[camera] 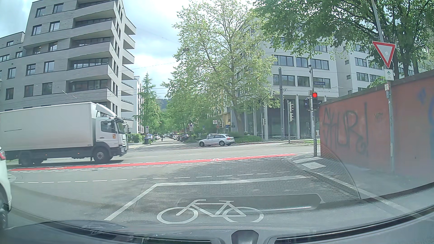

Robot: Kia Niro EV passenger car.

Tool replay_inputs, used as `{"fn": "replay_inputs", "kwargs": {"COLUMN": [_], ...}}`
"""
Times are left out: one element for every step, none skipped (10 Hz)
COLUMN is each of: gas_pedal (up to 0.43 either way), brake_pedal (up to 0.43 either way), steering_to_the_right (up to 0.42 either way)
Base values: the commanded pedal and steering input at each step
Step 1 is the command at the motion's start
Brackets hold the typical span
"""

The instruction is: Follow the waypoints while adhering to traffic rules and regulations

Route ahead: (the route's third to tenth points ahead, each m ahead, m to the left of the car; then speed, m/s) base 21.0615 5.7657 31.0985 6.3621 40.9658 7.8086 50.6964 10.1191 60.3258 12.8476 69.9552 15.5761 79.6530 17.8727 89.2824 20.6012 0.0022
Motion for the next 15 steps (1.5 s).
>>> {"fn": "replay_inputs", "kwargs": {"gas_pedal": [0.0, 0.0, 0.0, 0.0, 0.0, 0.0, 0.0, 0.0, 0.0, 0.0, 0.0, 0.0, 0.0, 0.0, 0.0], "brake_pedal": [0.226, 0.226, 0.232, 0.226, 0.226, 0.226, 0.226, 0.226, 0.226, 0.226, 0.226, 0.226, 0.226, 0.226, 0.232], "steering_to_the_right": [-0.008, -0.008, -0.008, -0.008, -0.008, -0.008, -0.008, -0.008, -0.008, -0.008, -0.008, -0.008, -0.008, -0.008, -0.008]}}
